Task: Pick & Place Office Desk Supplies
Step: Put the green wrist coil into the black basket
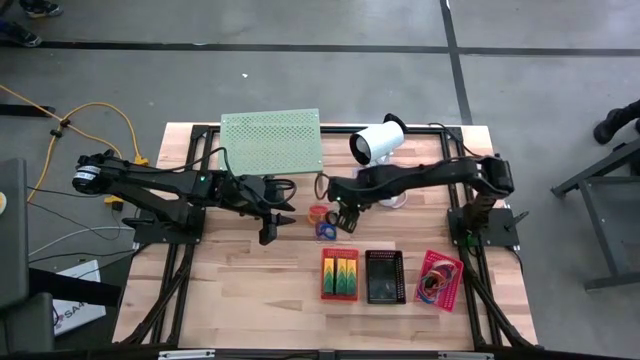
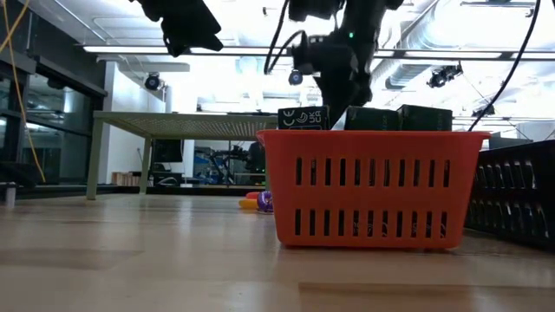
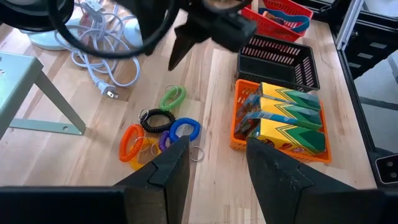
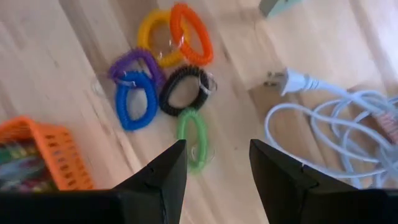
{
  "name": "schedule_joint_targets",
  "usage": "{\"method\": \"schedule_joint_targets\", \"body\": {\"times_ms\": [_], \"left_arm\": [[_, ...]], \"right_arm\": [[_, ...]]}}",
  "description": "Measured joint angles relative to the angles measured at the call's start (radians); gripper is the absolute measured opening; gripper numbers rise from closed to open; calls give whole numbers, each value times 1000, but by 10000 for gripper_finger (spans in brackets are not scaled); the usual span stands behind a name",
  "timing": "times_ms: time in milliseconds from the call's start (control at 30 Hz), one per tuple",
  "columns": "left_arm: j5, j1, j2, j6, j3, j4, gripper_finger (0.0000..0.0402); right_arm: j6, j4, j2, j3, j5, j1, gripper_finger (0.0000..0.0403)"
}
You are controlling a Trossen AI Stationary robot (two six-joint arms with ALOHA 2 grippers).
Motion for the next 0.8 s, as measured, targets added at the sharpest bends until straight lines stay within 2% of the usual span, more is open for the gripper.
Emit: {"method": "schedule_joint_targets", "body": {"times_ms": [233, 467, 800], "left_arm": [[0, 0, 0, 0, 0, 5, 152], [0, 0, 0, 0, 0, 13, 152], [0, 0, 0, 0, 0, 13, 152]], "right_arm": [[-43, 29, 79, 0, -27, 3, 162], [32, 42, 150, 0, -54, 2, 162], [62, 67, 167, 0, -40, 23, 162]]}}
